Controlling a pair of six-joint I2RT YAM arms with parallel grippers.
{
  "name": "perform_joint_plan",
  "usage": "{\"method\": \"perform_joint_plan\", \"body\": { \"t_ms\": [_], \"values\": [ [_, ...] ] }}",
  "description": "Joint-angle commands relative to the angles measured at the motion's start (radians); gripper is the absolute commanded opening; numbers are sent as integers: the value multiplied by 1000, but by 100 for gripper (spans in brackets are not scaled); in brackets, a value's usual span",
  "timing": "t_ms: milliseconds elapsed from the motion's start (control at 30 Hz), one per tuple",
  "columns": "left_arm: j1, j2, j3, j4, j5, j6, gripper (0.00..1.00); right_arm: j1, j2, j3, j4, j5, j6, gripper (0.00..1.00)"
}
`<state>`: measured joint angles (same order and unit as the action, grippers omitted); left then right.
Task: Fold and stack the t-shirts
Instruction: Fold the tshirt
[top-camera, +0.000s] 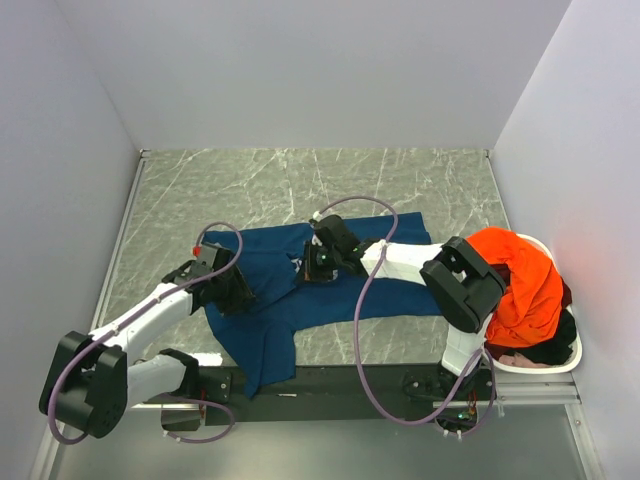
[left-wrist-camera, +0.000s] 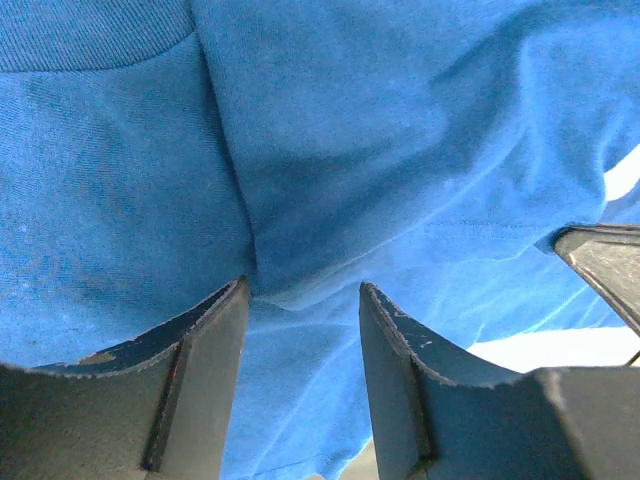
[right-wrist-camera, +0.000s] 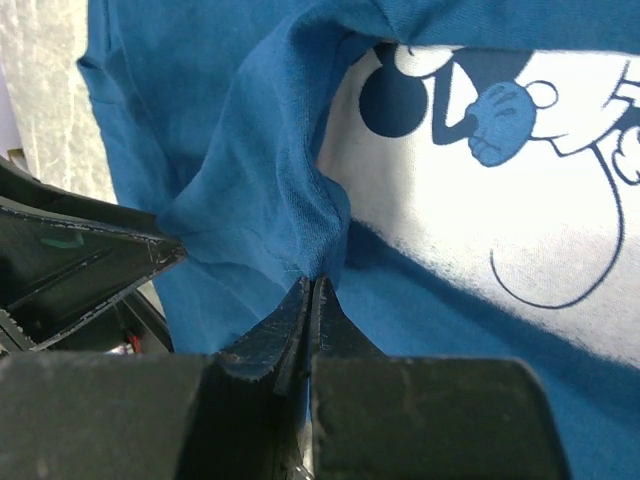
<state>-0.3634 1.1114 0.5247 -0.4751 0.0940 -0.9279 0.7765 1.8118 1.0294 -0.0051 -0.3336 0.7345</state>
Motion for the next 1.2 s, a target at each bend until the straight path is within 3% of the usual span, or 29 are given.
{"method": "perform_joint_plan", "body": {
  "t_ms": [0,233,333,467,500,600,633,933,1167],
  "values": [
    [3,13,-11,36,21,21,54,0,-49,32,-35,24,-21,0],
    [1,33,-14,66,33,23,53,1,-48,37,-35,18,-24,0],
    [0,44,-6,84,47,23,48,0,-45,37,-33,18,-23,0],
    [-5,48,12,70,52,20,30,1,-48,40,-44,19,-29,0],
    [-5,42,17,64,55,20,21,0,-52,44,-48,25,-35,0],
    [-5,21,27,35,73,12,5,0,-61,58,-75,41,-53,0],
    [-5,15,32,26,79,8,3,1,-63,61,-81,45,-60,0],
    [-5,-1,84,-69,144,0,4,0,-68,123,-217,99,-121,0],
    [-5,10,66,-99,162,11,16,1,-48,173,-329,99,-150,0]
  ]
}}
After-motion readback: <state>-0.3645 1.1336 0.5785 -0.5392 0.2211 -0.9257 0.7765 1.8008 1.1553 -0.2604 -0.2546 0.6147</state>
